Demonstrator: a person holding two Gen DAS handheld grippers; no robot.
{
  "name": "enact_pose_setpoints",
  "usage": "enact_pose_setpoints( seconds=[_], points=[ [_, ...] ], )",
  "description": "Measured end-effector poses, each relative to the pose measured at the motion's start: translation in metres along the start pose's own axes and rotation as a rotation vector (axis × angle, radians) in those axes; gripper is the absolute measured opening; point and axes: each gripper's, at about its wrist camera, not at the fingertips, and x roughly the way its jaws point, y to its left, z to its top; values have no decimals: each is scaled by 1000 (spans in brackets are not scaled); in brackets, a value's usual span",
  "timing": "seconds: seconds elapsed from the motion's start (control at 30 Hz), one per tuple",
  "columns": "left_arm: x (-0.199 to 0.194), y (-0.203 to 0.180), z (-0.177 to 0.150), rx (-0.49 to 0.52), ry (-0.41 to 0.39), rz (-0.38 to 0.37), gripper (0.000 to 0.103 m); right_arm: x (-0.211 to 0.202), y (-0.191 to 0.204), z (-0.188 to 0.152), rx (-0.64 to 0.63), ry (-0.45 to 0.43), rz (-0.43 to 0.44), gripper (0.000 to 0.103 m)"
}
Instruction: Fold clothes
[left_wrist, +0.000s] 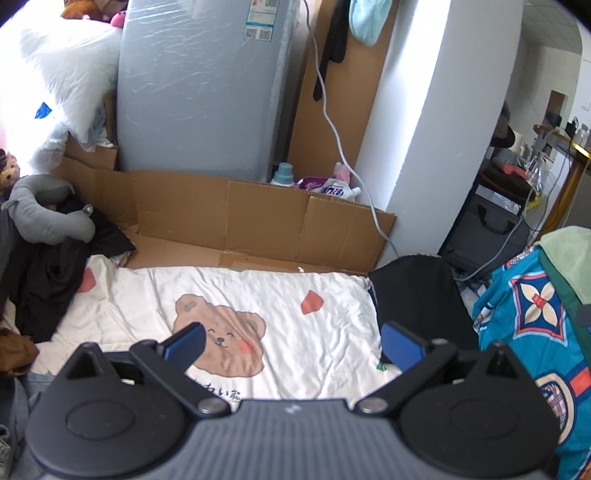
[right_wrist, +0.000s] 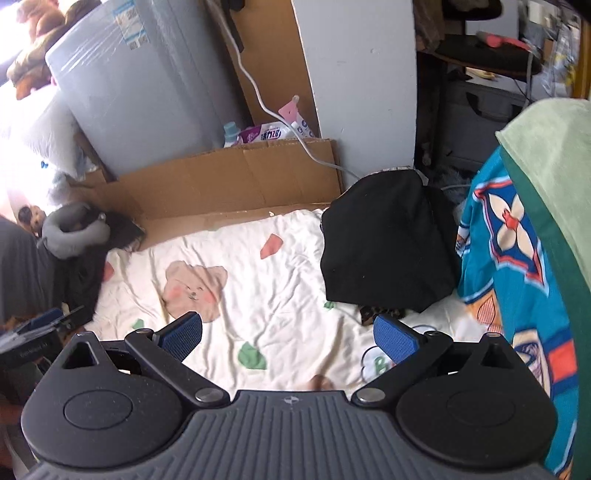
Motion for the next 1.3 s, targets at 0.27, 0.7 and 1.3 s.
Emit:
enact_pose_setpoints(
  seconds=[0.27,0.7,1.3],
  points=[
    [-40,4,-10,21,-11,31,102,-22,28,-29,59,-31,5,102],
    [-89,4,-25,13,-45,79,102,-26,60,-63,24,-52,-24,102],
    [-120,-11,-39,16,-28,115,102,-32,110,-100,-130,-70,-41,102]
  ],
)
